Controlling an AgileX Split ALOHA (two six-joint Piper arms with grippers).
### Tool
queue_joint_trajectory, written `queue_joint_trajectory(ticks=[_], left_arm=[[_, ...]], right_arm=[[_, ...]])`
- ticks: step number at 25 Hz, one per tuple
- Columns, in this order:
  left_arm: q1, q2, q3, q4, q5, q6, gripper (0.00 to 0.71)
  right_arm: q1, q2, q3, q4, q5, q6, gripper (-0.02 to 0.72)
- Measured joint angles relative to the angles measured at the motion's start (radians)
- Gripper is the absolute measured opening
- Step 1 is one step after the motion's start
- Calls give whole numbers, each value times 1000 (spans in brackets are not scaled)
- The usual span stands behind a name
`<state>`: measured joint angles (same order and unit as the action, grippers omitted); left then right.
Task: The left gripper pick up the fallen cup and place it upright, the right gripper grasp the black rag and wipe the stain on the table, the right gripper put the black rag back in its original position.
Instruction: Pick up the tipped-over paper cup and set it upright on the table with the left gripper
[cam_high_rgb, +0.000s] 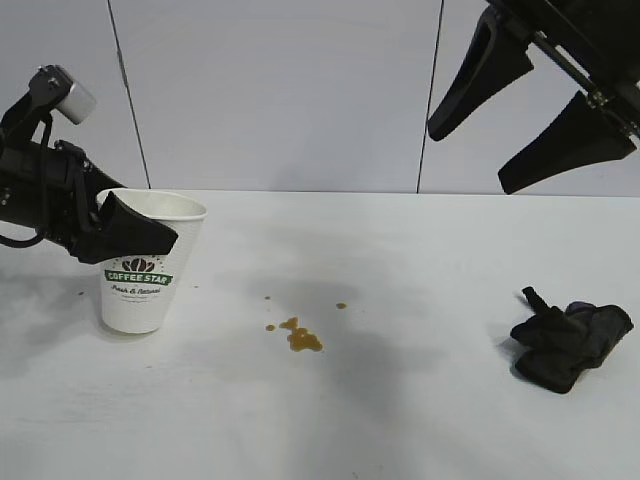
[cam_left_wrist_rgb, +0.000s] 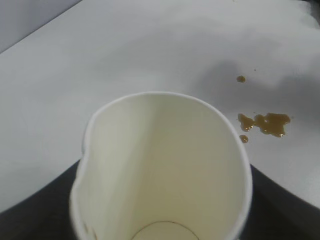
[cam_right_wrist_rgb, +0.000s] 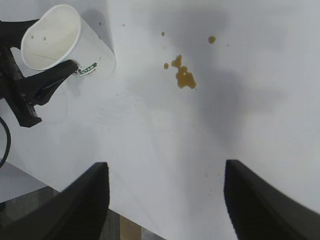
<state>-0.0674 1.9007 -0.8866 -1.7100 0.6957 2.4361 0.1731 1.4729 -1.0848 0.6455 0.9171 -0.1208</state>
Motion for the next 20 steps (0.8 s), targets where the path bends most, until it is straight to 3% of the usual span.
queue_joint_trajectory(ticks=[13,20], left_arm=[[0,-12,-7,91,6,-61,540],[48,-43,7,185,-12,-134,549]], right_arm=[[0,0,0,1,-1,0,452],[0,0,0,1,-1,0,452]])
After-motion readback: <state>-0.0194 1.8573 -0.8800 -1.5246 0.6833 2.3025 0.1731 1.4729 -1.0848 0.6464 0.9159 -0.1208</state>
